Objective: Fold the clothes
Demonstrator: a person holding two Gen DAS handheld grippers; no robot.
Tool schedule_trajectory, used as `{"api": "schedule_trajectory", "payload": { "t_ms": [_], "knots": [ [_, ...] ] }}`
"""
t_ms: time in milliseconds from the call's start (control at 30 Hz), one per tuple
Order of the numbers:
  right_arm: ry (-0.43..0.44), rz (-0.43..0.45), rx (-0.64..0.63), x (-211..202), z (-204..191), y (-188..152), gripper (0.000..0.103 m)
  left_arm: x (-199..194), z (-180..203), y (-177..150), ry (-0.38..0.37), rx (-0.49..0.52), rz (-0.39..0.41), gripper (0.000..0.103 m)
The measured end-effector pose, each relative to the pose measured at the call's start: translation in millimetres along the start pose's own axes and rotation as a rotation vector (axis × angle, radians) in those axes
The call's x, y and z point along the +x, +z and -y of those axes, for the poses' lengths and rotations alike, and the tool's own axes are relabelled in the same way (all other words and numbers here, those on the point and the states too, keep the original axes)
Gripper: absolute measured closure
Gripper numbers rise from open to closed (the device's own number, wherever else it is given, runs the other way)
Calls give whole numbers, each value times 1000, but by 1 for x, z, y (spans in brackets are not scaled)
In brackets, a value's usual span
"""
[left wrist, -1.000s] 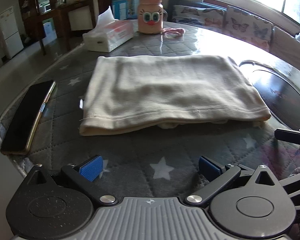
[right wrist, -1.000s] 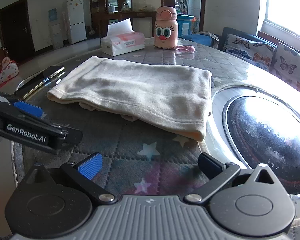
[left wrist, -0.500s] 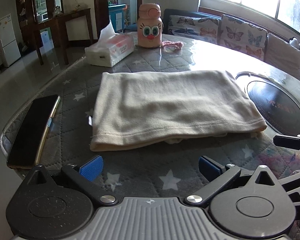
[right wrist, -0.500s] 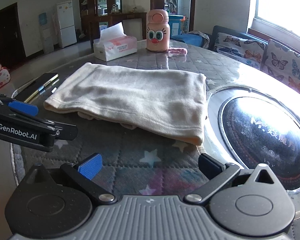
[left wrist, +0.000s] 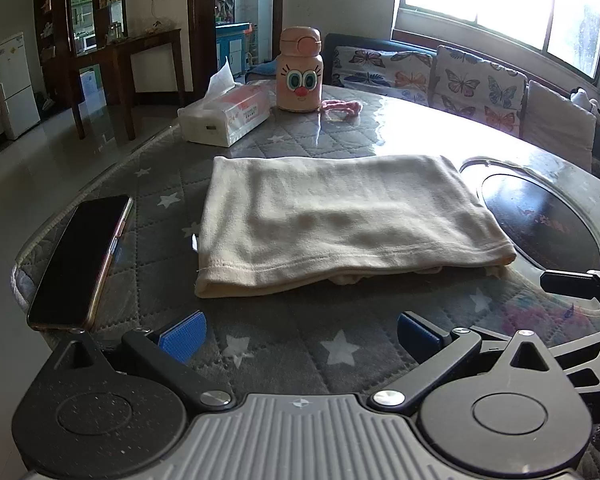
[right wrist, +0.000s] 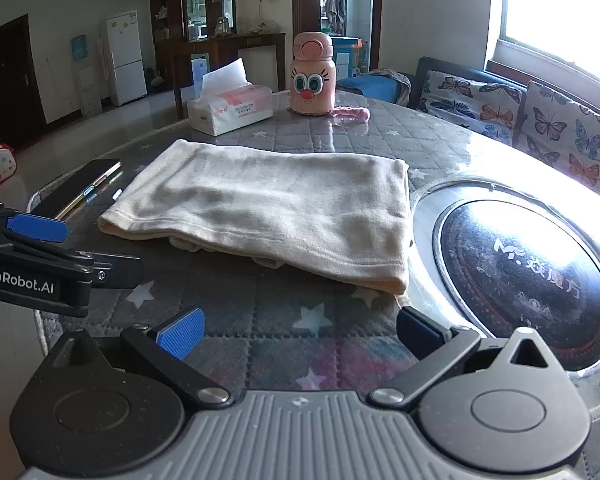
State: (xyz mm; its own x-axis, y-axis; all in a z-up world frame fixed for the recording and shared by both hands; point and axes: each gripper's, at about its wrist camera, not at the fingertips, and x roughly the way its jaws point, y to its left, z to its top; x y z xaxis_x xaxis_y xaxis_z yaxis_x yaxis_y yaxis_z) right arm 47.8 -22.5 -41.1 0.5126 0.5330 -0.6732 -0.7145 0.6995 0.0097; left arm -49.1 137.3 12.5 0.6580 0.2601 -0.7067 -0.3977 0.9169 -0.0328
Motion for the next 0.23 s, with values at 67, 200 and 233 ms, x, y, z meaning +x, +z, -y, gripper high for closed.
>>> {"api": "schedule_trajectory", "payload": {
  "t_ms": [67, 200, 233],
  "knots": [
    [0, 3, 2, -3, -1, -1, 0, -3, 0, -1, -1, -1, 5, 0],
    [5, 8, 11, -7, -2, -1, 0, -8, 0, -1, -9, 1, 16, 0],
    [5, 11, 14, -9, -2, -1, 0, -9, 1, -2, -10, 2, 18, 0]
  ]
}}
